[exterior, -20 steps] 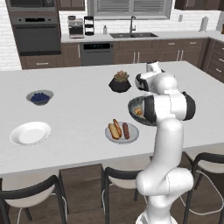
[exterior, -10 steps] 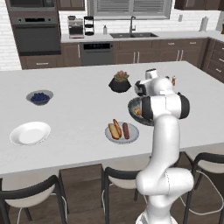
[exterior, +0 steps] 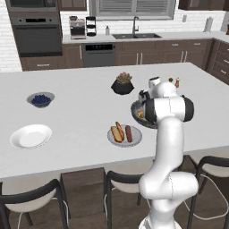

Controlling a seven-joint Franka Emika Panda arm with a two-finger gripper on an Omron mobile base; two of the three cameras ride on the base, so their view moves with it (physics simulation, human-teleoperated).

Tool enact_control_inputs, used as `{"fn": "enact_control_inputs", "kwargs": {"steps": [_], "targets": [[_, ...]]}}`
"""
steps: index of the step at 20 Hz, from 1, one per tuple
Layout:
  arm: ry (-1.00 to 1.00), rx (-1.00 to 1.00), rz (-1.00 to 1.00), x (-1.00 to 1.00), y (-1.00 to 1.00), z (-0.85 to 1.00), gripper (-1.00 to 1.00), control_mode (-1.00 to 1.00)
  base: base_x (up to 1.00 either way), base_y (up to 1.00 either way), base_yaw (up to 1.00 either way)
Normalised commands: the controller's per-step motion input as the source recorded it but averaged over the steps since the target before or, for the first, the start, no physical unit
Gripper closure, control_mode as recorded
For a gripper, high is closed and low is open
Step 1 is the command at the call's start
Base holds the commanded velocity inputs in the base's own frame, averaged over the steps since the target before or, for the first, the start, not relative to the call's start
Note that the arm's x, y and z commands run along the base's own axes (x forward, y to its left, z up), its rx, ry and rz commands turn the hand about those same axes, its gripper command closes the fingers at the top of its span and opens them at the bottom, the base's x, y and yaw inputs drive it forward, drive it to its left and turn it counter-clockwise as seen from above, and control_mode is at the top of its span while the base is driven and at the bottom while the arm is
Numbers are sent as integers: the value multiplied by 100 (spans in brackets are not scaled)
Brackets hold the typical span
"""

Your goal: Place one bun and one sausage from the bowl on each plate.

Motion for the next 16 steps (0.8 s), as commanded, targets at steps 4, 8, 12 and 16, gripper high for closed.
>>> {"fn": "enact_control_inputs", "kwargs": {"steps": [4,8,12,16], "targets": [[0,0,0,0,-5,-12,-100,-100,0,0,0],[0,0,1,0,0,-10,-100,-100,0,0,0],[0,0,0,0,-3,-6,-100,-100,0,0,0],[0,0,0,0,-12,-9,-100,-100,0,0,0]]}}
